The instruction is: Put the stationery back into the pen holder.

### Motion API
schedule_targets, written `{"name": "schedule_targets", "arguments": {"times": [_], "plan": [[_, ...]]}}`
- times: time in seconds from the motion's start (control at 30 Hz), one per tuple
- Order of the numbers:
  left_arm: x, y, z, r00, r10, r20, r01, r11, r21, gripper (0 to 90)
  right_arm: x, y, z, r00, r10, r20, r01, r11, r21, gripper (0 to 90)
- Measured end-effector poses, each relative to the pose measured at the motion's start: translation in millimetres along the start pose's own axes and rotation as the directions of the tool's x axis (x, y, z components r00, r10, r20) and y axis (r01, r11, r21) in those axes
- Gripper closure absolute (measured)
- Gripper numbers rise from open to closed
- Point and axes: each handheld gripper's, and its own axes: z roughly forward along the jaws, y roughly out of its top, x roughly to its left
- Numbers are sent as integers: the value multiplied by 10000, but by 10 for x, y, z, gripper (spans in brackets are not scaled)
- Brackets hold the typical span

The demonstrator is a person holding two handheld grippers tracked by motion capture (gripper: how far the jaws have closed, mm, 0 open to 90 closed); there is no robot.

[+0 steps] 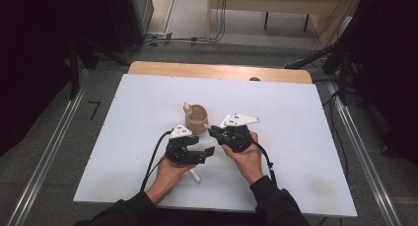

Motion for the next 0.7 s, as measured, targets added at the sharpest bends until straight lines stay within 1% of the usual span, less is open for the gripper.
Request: {"name": "schedule_targets", "arguments": {"times": [0.13, 0.33, 0.47, 0.6, 0.7], "plan": [[-34, 15, 59, 9988, -275, 414, 274, 9996, 41, 260, 10, 1, 4, 10000, -5, -28, 5, 10000, -4, 790], [-77, 24, 125, 9985, -265, 470, 262, 9996, 69, 264, 10, 4, -5, 9999, 70, -72, -70, 9999, -72, 790], [-85, 37, 145, 9984, -292, 487, 292, 9996, -2, 278, 25, 7, -6, 9999, -62, -109, 61, 9999, -141, 790], [-93, 46, 159, 9974, -378, 606, 383, 9992, -62, 306, 41, 8, -2, 9998, -79, -167, 76, 9998, -190, 790], [-89, 44, 184, 9955, -561, 760, 563, 9984, -3, 317, 39, 10, -4, 9997, -34, -230, 29, 9997, -239, 790]]}}
